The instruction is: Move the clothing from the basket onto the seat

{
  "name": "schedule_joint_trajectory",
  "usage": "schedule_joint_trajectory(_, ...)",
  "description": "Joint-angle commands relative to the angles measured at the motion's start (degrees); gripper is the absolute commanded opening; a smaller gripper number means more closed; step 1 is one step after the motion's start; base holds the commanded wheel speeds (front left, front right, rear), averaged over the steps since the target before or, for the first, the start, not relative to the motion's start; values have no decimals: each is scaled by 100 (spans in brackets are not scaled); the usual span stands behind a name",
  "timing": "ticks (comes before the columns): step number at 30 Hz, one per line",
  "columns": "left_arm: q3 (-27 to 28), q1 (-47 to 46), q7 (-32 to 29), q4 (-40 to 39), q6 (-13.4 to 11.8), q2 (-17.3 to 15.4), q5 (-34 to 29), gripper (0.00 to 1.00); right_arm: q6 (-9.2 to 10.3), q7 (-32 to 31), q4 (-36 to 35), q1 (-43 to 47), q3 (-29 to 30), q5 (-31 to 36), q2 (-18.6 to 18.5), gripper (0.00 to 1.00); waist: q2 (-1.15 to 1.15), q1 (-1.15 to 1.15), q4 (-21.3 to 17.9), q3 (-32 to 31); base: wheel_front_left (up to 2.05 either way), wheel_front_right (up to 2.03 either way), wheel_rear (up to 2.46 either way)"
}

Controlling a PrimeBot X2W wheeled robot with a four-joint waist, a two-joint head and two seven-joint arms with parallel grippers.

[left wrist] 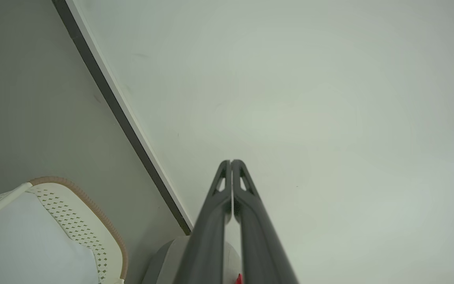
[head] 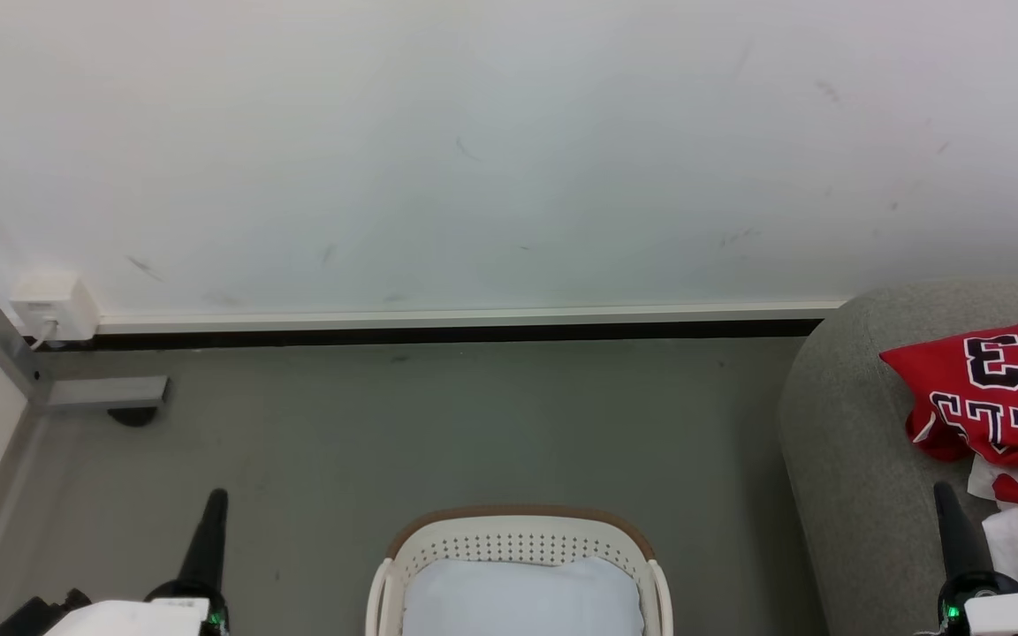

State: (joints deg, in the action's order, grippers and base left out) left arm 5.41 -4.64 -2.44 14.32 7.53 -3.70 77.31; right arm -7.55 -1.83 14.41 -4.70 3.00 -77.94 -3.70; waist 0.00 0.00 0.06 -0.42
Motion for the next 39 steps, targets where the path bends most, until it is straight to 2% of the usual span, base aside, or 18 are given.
schedule_joint_trajectory(1, 38, -92, -41, -41, -5, -2, 193, 0, 8, -45, -58, -131, 47, -146, -11, 0, 0, 0, 0, 3, 0, 0, 0)
schedule_joint_trajectory(39, 126, -190, -434, -30, -8, 82, 1543, 0, 12, -454, -51, -184, 321, -1491, 48, 0, 0, 0, -6, 58, 0, 0, 0)
